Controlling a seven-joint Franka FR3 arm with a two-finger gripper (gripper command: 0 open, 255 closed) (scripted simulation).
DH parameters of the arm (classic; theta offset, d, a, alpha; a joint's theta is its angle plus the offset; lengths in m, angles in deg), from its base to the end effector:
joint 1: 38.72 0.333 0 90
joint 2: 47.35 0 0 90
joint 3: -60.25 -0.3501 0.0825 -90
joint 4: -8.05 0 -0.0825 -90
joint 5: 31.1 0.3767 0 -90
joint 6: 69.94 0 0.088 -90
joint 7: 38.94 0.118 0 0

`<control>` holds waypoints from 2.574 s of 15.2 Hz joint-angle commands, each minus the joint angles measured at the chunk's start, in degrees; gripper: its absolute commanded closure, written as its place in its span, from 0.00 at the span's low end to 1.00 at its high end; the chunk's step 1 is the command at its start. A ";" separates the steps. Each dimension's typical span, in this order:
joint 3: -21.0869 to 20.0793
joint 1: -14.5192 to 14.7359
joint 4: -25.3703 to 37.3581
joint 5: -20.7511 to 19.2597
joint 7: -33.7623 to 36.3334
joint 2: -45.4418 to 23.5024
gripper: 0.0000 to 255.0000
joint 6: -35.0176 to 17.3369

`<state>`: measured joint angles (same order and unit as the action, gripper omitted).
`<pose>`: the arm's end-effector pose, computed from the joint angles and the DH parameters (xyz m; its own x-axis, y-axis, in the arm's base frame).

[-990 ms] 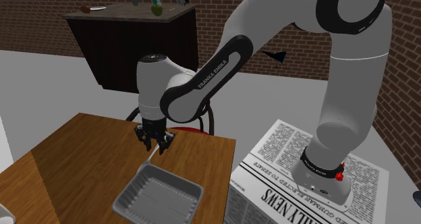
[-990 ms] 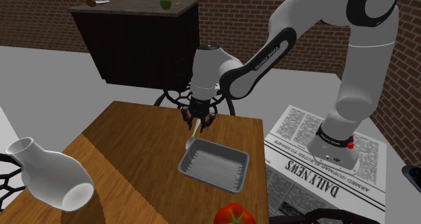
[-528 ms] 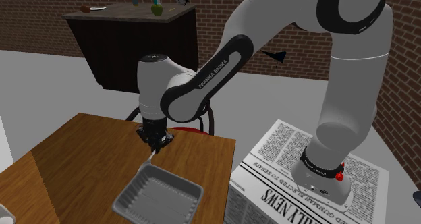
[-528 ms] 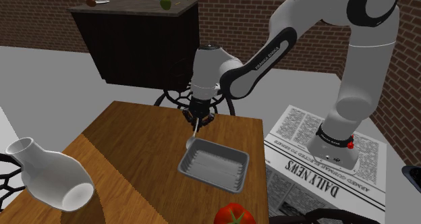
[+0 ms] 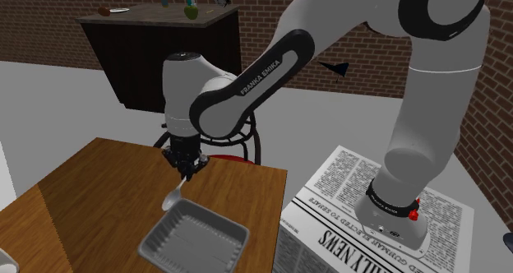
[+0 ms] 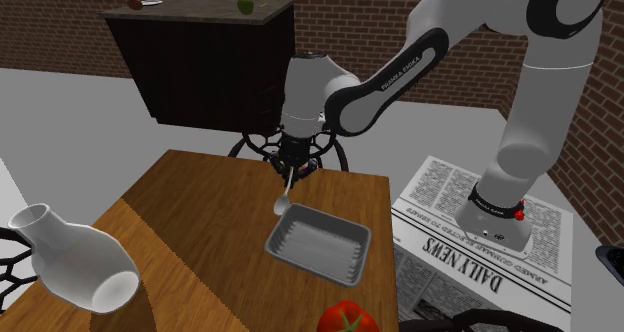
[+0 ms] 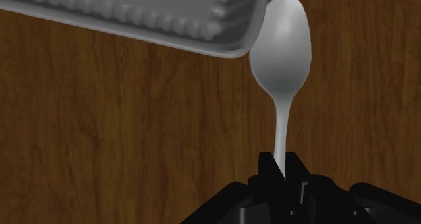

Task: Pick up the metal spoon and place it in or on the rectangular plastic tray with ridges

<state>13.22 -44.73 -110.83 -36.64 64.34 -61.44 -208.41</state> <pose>0.4611 0.3735 0.3914 0.5013 -0.8536 -0.1414 -0.8632 -0.4819 -0.1506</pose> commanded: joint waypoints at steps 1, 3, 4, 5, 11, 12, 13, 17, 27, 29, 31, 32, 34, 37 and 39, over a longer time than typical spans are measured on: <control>-0.49 -0.52 0.63 1.04 -0.68 0.96 1.00 1.35; -0.94 -0.98 1.26 2.08 -1.27 1.98 1.00 2.72; -1.15 -1.19 1.60 2.58 -1.55 2.47 1.00 3.41; -1.33 -1.39 1.95 3.07 -1.82 2.96 1.00 4.10; -2.15 -2.37 4.32 5.69 -3.24 5.65 1.00 8.35; -2.24 -2.50 4.76 6.07 -3.44 6.06 1.00 9.07; -2.32 -2.62 5.22 6.43 -3.63 6.45 1.00 9.80; -2.50 -2.95 6.73 7.45 -4.14 7.58 1.00 12.09; -7.55 1.69 -1.86 17.81 0.90 20.43 1.00 10.93; -8.49 3.04 -2.77 19.35 2.43 22.40 1.00 11.02; -9.57 4.39 -3.42 20.69 4.22 24.17 1.00 11.19; -9.84 4.32 -3.95 20.40 4.39 23.76 1.00 10.36; -10.42 4.12 -4.98 19.75 4.80 22.86 1.00 8.68; -11.31 3.80 -6.44 18.48 5.62 21.32 1.00 6.15; -11.90 3.55 -7.36 17.40 6.32 20.15 1.00 4.45</control>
<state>1.66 -41.06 -117.67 -18.66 70.25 -40.68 -203.01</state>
